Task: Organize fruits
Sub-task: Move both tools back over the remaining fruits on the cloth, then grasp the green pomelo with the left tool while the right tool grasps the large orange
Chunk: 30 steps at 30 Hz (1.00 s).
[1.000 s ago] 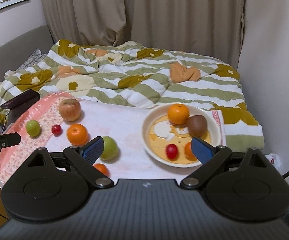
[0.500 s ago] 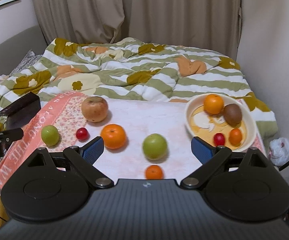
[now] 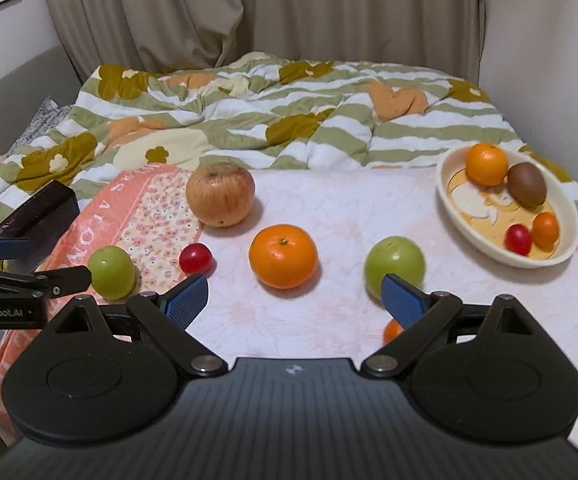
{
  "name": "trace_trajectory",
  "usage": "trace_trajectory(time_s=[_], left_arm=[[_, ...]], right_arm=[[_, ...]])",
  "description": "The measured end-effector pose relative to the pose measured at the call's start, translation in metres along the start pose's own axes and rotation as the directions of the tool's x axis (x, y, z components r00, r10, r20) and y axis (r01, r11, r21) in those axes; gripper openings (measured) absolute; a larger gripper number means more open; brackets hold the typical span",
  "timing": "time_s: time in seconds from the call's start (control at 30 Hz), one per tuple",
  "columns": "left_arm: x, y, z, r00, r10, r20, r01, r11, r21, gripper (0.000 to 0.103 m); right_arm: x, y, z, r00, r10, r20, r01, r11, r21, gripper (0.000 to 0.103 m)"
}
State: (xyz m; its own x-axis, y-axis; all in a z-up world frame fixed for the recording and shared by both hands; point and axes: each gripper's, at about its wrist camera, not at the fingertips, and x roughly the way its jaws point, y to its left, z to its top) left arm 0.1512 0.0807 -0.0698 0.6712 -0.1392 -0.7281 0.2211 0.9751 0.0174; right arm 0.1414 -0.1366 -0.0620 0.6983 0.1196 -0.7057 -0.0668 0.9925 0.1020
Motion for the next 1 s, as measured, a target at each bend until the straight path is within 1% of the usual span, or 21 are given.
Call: trace_trajectory(time_s=[0.13,0.17,0.2,0.23,0.37,0.43,0.53,0.57,0.67,0.83,0.9,0.93,1.0], left_arm=[[0.021,0.0,-0.005,1.0,0.007,-0.027,-0.006,1.0,0.018,0.093],[0.025,0.0,-0.006,0.999,0.006,-0.034,-0.005,1.0,0.023,0.09],[0.029,0.0,-0.006,0.999,0.002,-0.039,-0.001,1.0,0.026,0.084],[0.032,0.0,-0.007,0.999,-0.002,-0.042,0.003,1.0,0.03,0.082],[0.044,0.0,-0.01,0.999,0.016,-0.051,-0.014,0.999,0.042,0.08],[0.049,0.002,-0.01,0.998,0.012,-0.054,-0.011,1.0,0.026,0.075],[0.056,0.003,-0.009,0.998,0.0,-0.062,0.001,1.0,0.019,0.059],[0.057,0.002,-0.009,0.998,0.004,-0.06,-0.003,1.0,0.022,0.059],[0.057,0.002,-0.009,0.998,0.007,-0.057,-0.006,1.0,0.025,0.059],[0.053,0.002,-0.012,0.998,0.009,-0.058,-0.009,1.0,0.009,0.058],[0.052,0.002,-0.013,0.998,0.012,-0.057,-0.011,1.0,0.008,0.058],[0.052,0.002,-0.012,0.998,0.014,-0.058,-0.014,1.0,0.006,0.058],[0.052,0.002,-0.012,0.998,0.016,-0.059,-0.017,1.0,-0.001,0.058]], right_arm=[[0.022,0.002,0.0,1.0,-0.005,-0.012,0.005,1.0,0.009,0.103],[0.027,0.003,0.001,1.0,-0.006,-0.015,0.006,1.0,0.013,0.103],[0.032,0.003,0.001,1.0,-0.005,-0.016,0.005,1.0,0.016,0.103],[0.036,0.004,0.001,1.0,-0.004,-0.015,0.004,1.0,0.018,0.103],[0.051,0.007,-0.002,0.999,-0.006,-0.037,0.006,1.0,-0.003,0.103],[0.057,0.008,-0.004,0.999,-0.002,-0.042,0.002,1.0,-0.005,0.103],[0.068,0.007,-0.004,0.999,-0.004,-0.054,0.004,1.0,-0.007,0.103],[0.071,0.007,-0.003,0.998,-0.004,-0.059,0.003,1.0,-0.007,0.103],[0.081,0.007,-0.002,0.997,-0.002,-0.072,0.001,1.0,-0.019,0.097],[0.09,0.01,0.001,0.998,0.003,-0.068,-0.006,0.999,-0.045,0.093],[0.093,0.011,0.002,0.998,0.01,-0.066,-0.012,0.999,-0.042,0.09],[0.094,0.01,0.003,0.998,0.007,-0.065,-0.01,0.999,-0.041,0.088],[0.097,0.01,0.004,0.998,-0.007,-0.065,0.004,0.999,-0.045,0.087]])
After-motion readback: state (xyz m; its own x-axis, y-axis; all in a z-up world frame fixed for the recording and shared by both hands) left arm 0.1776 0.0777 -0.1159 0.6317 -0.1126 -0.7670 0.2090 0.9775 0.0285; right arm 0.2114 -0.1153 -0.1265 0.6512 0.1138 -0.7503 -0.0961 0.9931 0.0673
